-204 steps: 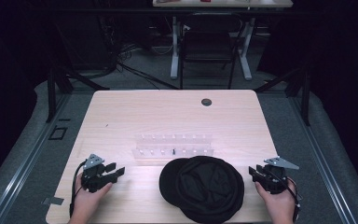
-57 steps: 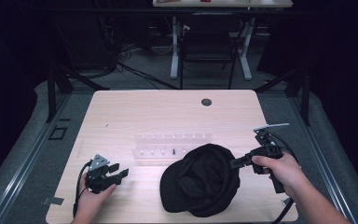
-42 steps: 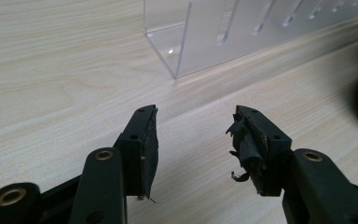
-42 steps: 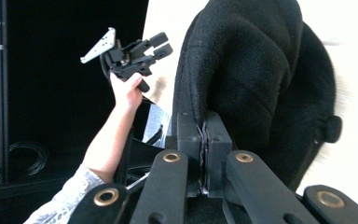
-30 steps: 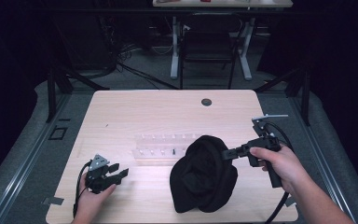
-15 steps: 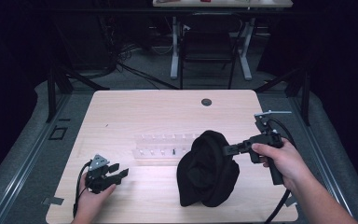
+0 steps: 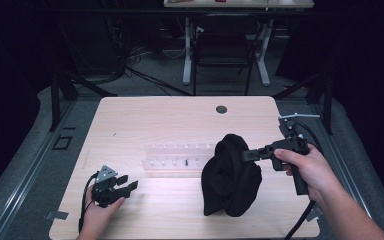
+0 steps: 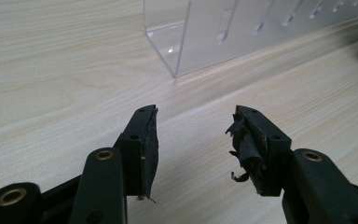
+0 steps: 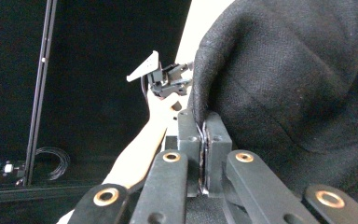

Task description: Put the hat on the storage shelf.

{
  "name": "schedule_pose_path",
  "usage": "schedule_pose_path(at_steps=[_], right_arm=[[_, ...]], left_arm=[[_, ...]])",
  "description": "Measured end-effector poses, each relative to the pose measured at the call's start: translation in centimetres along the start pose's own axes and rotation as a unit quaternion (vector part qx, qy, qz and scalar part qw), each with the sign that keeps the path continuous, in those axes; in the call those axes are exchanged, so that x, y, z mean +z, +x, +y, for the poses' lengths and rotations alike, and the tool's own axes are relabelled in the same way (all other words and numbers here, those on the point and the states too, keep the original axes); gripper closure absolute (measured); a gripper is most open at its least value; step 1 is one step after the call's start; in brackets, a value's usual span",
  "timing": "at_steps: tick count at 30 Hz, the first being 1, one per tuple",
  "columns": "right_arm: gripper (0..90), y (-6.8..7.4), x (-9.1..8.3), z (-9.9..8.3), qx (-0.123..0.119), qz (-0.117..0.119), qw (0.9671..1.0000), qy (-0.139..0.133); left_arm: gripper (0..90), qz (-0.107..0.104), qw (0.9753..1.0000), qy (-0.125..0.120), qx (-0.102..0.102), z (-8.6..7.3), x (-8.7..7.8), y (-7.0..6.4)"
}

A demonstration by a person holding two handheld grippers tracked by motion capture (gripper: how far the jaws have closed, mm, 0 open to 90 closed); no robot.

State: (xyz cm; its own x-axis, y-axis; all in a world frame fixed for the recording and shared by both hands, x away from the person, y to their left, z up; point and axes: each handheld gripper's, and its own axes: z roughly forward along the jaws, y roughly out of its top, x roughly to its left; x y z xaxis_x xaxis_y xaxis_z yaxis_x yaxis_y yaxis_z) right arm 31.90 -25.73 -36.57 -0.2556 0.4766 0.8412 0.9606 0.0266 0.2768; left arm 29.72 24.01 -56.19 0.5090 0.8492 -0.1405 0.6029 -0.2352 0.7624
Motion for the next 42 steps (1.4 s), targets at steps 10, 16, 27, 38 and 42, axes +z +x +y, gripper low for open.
schedule_pose_path(at_steps=[10, 16, 27, 38, 42], right_arm=[[88.3, 1.8, -1.4, 0.5, -0.020, 0.014, 0.9994, -0.024], [88.3, 2.8, -1.8, 1.0, -0.029, 0.023, 0.9986, -0.038], [88.3, 3.7, -2.1, 2.2, -0.043, 0.032, 0.9969, -0.058], [88.3, 3.9, -1.9, 4.1, -0.048, 0.035, 0.9951, -0.079], [88.3, 4.0, -1.6, 5.0, -0.047, 0.036, 0.9944, -0.087]], left_arm=[[50.3, 0.001, 1.0000, -0.004, 0.000, 0.0, 0.1, 0.0], [50.1, 0.000, 1.0000, -0.001, 0.001, 0.0, 0.0, 0.0], [49.8, 0.000, 1.0000, -0.007, -0.001, 0.0, 0.1, 0.0], [49.7, -0.001, 1.0000, -0.006, 0.002, 0.1, 0.1, 0.0], [49.7, 0.000, 1.0000, -0.007, 0.000, 0.0, 0.1, 0.0]])
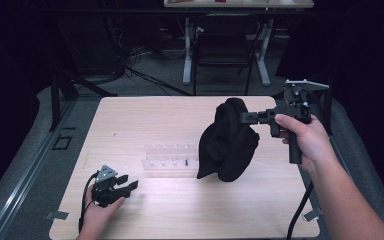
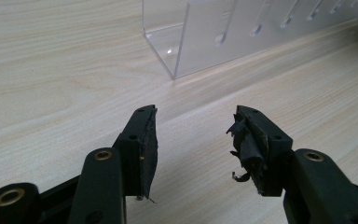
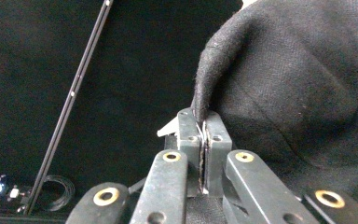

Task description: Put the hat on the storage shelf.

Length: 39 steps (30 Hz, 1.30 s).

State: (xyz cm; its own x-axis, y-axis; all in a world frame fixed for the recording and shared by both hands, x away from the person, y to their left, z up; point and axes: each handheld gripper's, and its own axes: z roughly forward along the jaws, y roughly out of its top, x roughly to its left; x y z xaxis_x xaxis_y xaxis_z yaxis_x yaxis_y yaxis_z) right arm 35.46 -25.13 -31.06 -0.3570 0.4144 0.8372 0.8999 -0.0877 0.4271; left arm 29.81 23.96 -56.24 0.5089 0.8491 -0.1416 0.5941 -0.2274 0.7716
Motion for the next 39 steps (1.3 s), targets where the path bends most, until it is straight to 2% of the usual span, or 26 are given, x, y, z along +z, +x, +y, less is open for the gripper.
schedule_pose_path(at_steps=[4, 11, 24, 39], right_arm=[[88.3, 0.0, 0.7, 0.7, -0.001, -0.002, 1.0000, -0.007], [88.3, -0.8, 2.4, 2.2, 0.001, -0.014, 0.9999, -0.007], [88.2, -1.3, 5.5, 4.0, 0.005, -0.003, 1.0000, -0.001], [88.1, -1.4, 6.3, 4.1, 0.001, -0.010, 0.9999, 0.003]], left_arm=[[49.7, 0.000, 1.0000, 0.000, 0.000, 0.0, 0.0, 0.0], [49.7, -0.005, 1.0000, 0.002, -0.002, 0.0, 0.0, 0.0], [49.7, -0.008, 1.0000, 0.001, -0.002, 0.1, 0.0, 0.1], [49.7, -0.009, 1.0000, -0.002, -0.003, 0.1, 0.0, 0.0]])
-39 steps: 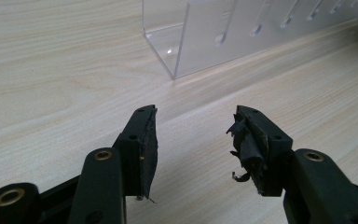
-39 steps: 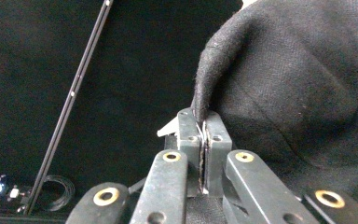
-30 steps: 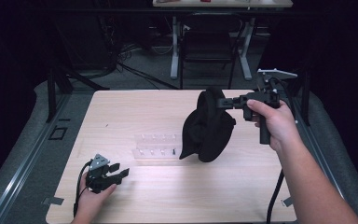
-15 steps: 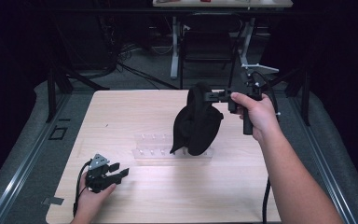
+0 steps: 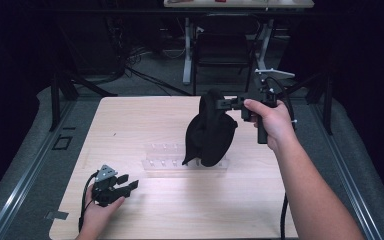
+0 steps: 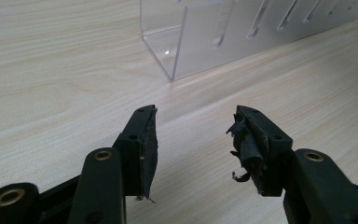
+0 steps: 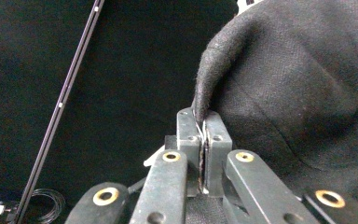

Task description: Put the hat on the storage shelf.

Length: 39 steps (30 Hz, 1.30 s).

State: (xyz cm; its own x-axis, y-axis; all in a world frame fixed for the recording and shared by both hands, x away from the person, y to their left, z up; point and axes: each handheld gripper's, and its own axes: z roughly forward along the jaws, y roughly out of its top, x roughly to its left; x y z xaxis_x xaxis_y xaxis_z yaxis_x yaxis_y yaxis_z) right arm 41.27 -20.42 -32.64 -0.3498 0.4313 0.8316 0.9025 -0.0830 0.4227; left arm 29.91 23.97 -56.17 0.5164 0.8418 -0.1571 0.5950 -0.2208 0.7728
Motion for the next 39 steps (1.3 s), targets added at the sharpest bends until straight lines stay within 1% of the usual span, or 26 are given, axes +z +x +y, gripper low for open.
schedule_pose_path(at_steps=[6, 7, 8, 10, 11, 12, 13, 14, 15, 16, 18, 19, 21, 24, 27, 30, 33, 36, 39], right_arm=[[88.1, 0.0, 0.9, 0.0, -0.002, 0.000, 1.0000, 0.008], [88.0, 0.2, 1.2, -0.1, -0.002, 0.006, 1.0000, 0.007], [88.0, 0.2, 1.2, -0.1, -0.002, 0.006, 1.0000, 0.007], [87.9, 0.4, 1.8, -0.2, -0.001, 0.013, 0.9999, 0.009], [87.9, 0.4, 1.9, -0.2, -0.003, 0.014, 0.9998, 0.012], [87.9, 0.4, 1.9, -0.2, -0.003, 0.014, 0.9998, 0.012], [87.8, 0.4, 2.1, -0.3, -0.003, 0.017, 0.9998, 0.013], [87.7, 0.4, 2.2, -0.4, -0.001, 0.020, 0.9997, 0.011], [87.7, 0.2, 2.4, -0.5, 0.007, 0.030, 0.9995, 0.008], [87.7, 0.2, 2.4, -0.5, 0.007, 0.030, 0.9995, 0.008], [87.6, -0.1, 2.5, -0.7, 0.013, 0.039, 0.9991, 0.004], [87.6, -0.2, 2.5, -0.7, 0.015, 0.042, 0.9990, 0.003], [87.5, -0.2, 2.5, -0.7, 0.015, 0.042, 0.9990, 0.000], [87.4, -0.3, 2.5, -0.6, 0.016, 0.042, 0.9990, -0.001], [87.0, -0.2, 2.7, -0.7, 0.015, 0.044, 0.9989, -0.002], [86.8, -0.1, 3.0, -0.7, 0.015, 0.047, 0.9988, -0.001], [86.8, 0.0, 3.3, -0.8, 0.013, 0.049, 0.9987, 0.000], [86.7, 0.1, 3.5, -0.8, 0.010, 0.051, 0.9987, 0.003], [86.6, 0.2, 3.6, -0.9, 0.009, 0.049, 0.9987, 0.003]], left_arm=[[49.7, 0.000, 1.0000, -0.001, 0.002, 0.0, 0.1, -0.1], [49.7, 0.000, 1.0000, -0.001, 0.003, 0.0, 0.1, -0.1], [49.7, 0.000, 1.0000, -0.001, 0.003, 0.0, 0.1, -0.1], [49.7, -0.001, 1.0000, -0.002, 0.004, 0.1, 0.1, -0.2], [49.7, -0.002, 1.0000, 0.003, 0.006, 0.1, 0.0, -0.2], [49.7, -0.001, 1.0000, -0.006, 0.004, 0.1, 0.1, -0.3], [49.7, -0.003, 1.0000, -0.006, 0.004, 0.2, 0.0, -0.3], [49.6, -0.002, 1.0000, -0.008, 0.004, 0.2, 0.0, -0.3], [49.6, -0.004, 1.0000, -0.007, 0.006, 0.3, 0.0, -0.4], [49.6, -0.007, 0.9999, -0.009, 0.006, 0.3, 0.0, -0.5], [49.6, -0.008, 0.9998, -0.015, 0.009, 0.5, -0.1, -0.8], [49.5, -0.012, 0.9997, -0.019, 0.012, 0.7, -0.1, -1.0], [49.4, -0.014, 0.9993, -0.025, 0.023, 1.1, -0.3, -1.5], [49.5, -0.027, 0.9984, -0.039, 0.029, 1.8, -0.6, -2.1], [49.3, -0.032, 0.9974, -0.042, 0.049, 2.6, -0.7, -2.9], [49.4, -0.039, 0.9966, -0.047, 0.056, 3.3, -0.8, -3.7], [49.4, -0.045, 0.9959, -0.044, 0.065, 4.1, -0.7, -4.3], [49.5, -0.053, 0.9953, -0.042, 0.069, 4.9, -0.5, -4.9], [49.5, -0.061, 0.9943, -0.045, 0.075, 5.7, -0.3, -5.7]])
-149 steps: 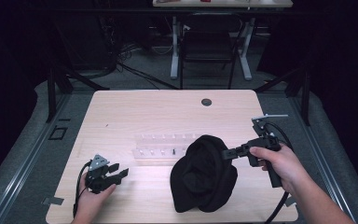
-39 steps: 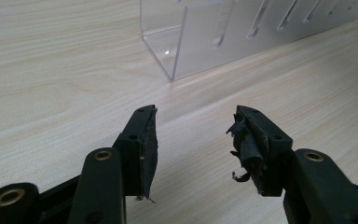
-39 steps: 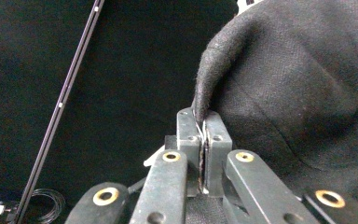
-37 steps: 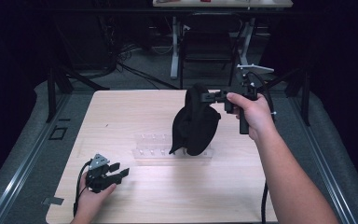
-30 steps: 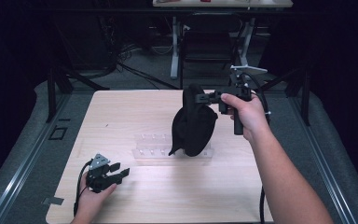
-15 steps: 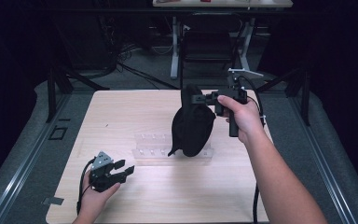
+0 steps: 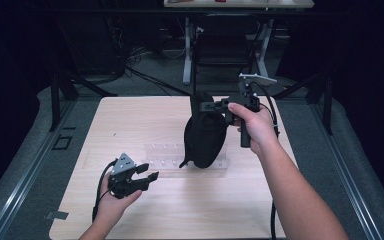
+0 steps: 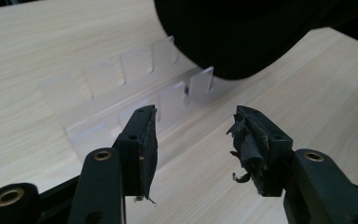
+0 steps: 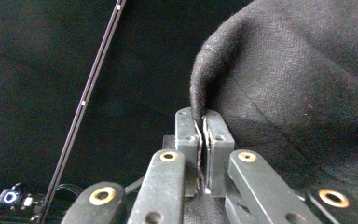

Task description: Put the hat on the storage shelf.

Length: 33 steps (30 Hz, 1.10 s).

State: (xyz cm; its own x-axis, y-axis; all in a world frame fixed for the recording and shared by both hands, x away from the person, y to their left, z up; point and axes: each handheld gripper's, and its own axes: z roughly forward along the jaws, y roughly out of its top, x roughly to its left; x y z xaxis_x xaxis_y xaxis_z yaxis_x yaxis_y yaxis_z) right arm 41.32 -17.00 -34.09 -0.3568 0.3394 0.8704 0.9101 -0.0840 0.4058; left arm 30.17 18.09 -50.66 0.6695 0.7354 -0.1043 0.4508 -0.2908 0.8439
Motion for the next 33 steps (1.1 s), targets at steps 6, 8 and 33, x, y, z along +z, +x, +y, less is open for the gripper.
schedule_pose_path(at_steps=[6, 8, 33], right_arm=[[86.2, 0.0, 0.0, 0.0, -0.001, 0.000, 1.0000, 0.000], [86.0, 0.1, 0.0, -0.1, -0.003, -0.001, 1.0000, 0.000], [84.6, 0.5, 0.7, -0.2, -0.005, 0.002, 1.0000, 0.000]], left_arm=[[49.5, -0.015, 0.9997, -0.008, 0.019, 1.9, 0.4, -1.5], [50.0, -0.017, 0.9995, -0.007, 0.026, 2.4, 0.6, -1.9], [53.3, -0.038, 0.9976, -0.016, 0.056, 5.8, 1.3, -4.4]])
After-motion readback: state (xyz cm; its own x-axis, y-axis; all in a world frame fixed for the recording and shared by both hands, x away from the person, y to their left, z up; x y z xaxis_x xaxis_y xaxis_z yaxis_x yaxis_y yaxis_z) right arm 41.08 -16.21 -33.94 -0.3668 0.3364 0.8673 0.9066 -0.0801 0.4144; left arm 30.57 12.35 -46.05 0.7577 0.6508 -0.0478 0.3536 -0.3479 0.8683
